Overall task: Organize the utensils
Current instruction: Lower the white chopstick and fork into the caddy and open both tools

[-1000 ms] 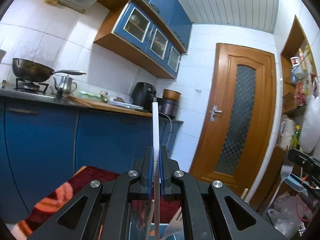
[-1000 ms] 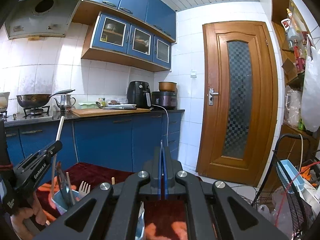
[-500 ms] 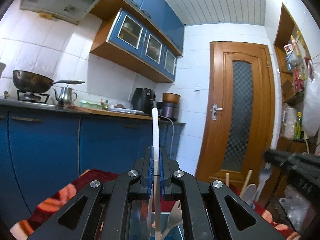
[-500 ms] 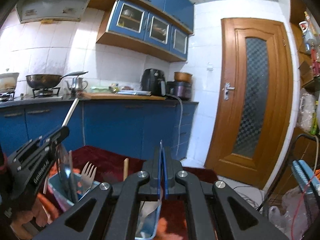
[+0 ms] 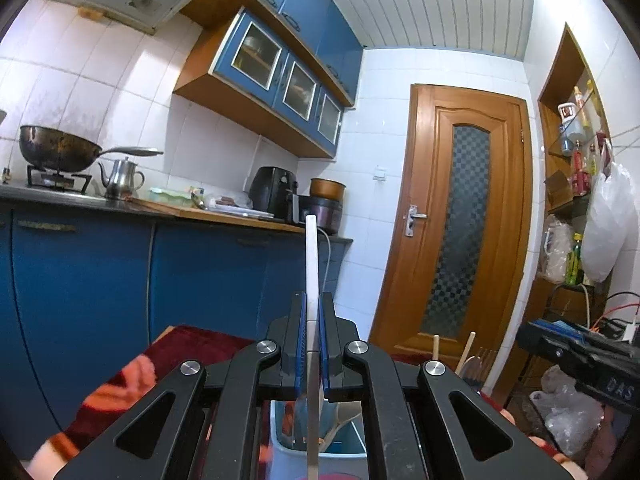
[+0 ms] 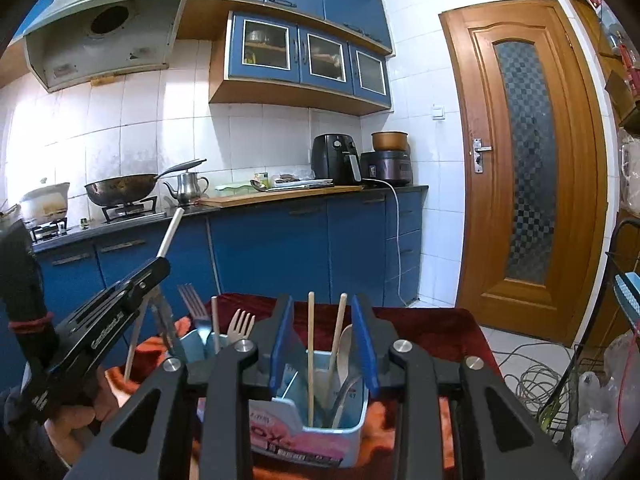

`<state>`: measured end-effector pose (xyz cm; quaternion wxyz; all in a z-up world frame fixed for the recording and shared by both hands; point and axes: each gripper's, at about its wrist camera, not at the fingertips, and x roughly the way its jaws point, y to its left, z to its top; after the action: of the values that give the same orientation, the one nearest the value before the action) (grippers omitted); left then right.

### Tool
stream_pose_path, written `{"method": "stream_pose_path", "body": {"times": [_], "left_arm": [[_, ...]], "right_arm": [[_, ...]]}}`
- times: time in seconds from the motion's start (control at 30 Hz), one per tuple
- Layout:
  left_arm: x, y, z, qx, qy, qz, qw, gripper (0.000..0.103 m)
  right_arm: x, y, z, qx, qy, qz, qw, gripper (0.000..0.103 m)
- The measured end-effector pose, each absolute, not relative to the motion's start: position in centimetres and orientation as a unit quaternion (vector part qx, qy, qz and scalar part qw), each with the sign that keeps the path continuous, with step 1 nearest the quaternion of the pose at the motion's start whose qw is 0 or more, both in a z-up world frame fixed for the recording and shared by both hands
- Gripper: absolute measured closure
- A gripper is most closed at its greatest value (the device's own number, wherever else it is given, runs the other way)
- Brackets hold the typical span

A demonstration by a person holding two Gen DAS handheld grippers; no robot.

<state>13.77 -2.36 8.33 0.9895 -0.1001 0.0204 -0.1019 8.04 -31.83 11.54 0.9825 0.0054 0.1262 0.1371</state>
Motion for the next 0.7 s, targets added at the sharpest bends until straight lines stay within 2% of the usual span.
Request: {"method": "stream_pose_path", "body": {"times": [0.23,0.43,0.7], "left_arm": [[15.1,-0.6,10.5,-0.170,0.029,-0.141,0.975,0.097],[16.1,-0.9,10.1,-0.198,0.027,-0.130,0.971,0.097],[14.8,-2.2,9.2,-0.173,0.072,-0.157,0.970,0.097]], "right_arm": [[6.1,-32.7,10.7,0.032,0.124,0.146,0.981,0.070],[5.6,-32.9,10.0,0.034,0.117,0.150,0.981,0.070],[5.8,-33.8,8.8,0.053,0.126,0.155,0.978,0.069]]}}
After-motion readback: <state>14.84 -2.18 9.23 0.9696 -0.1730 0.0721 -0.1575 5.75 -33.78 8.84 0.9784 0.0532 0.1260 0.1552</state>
